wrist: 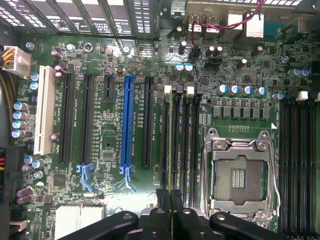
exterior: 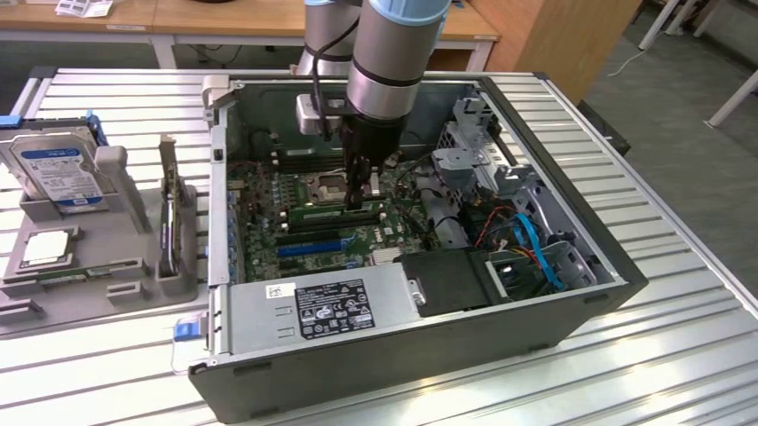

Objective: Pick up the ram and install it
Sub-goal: 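Insert the ram into the slot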

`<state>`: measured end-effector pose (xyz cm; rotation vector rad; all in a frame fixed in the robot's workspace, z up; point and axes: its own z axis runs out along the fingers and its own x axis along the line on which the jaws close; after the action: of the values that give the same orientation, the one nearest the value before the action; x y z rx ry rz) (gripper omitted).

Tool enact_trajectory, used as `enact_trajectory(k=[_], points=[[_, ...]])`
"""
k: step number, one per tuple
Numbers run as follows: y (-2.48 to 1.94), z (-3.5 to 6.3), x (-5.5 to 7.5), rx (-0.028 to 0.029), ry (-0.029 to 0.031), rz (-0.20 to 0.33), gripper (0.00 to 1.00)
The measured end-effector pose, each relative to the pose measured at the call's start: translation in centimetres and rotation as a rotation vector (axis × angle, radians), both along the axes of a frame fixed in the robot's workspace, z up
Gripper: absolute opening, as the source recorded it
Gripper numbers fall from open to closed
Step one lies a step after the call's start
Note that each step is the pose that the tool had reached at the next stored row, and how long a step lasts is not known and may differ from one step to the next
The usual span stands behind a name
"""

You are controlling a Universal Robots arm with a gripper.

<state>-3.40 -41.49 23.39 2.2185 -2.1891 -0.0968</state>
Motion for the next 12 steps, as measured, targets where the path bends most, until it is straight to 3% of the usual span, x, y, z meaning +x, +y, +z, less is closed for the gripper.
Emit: enact_trajectory(k=[9, 12], points=[[0.00, 0.00, 0.00, -0.0004, 0.0000, -0.015, 0.12], [-0.28, 0.00, 0.00, -0.0004, 0.0000, -0.015, 0.12]])
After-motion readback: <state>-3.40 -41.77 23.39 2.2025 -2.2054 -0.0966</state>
